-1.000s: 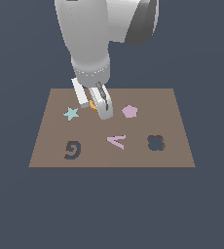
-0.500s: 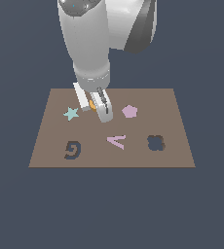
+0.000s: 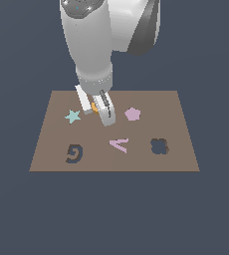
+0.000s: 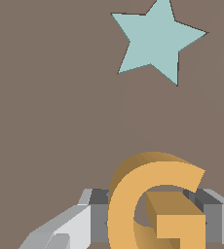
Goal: Insert a designated object into the corresponding slot on a board.
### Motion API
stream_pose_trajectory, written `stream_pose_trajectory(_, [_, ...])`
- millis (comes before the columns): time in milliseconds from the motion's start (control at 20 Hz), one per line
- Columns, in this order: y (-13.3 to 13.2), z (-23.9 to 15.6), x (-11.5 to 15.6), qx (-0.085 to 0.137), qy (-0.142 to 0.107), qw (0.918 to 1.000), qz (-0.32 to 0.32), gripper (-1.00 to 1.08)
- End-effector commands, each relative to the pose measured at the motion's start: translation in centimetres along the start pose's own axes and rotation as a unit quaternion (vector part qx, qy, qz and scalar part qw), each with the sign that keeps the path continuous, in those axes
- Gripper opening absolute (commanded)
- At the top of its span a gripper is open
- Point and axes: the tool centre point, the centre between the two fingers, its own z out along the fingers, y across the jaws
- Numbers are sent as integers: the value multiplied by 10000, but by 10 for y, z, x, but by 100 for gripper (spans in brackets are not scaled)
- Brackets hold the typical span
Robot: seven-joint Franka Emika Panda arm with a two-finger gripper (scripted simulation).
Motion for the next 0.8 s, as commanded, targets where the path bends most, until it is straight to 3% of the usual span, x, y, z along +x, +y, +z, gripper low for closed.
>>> stream_pose_trajectory(0, [0, 1, 0, -6, -1, 10000, 1, -100])
stream_pose_trajectory(750, [-1, -3, 8, -6, -2, 9997, -247, -100])
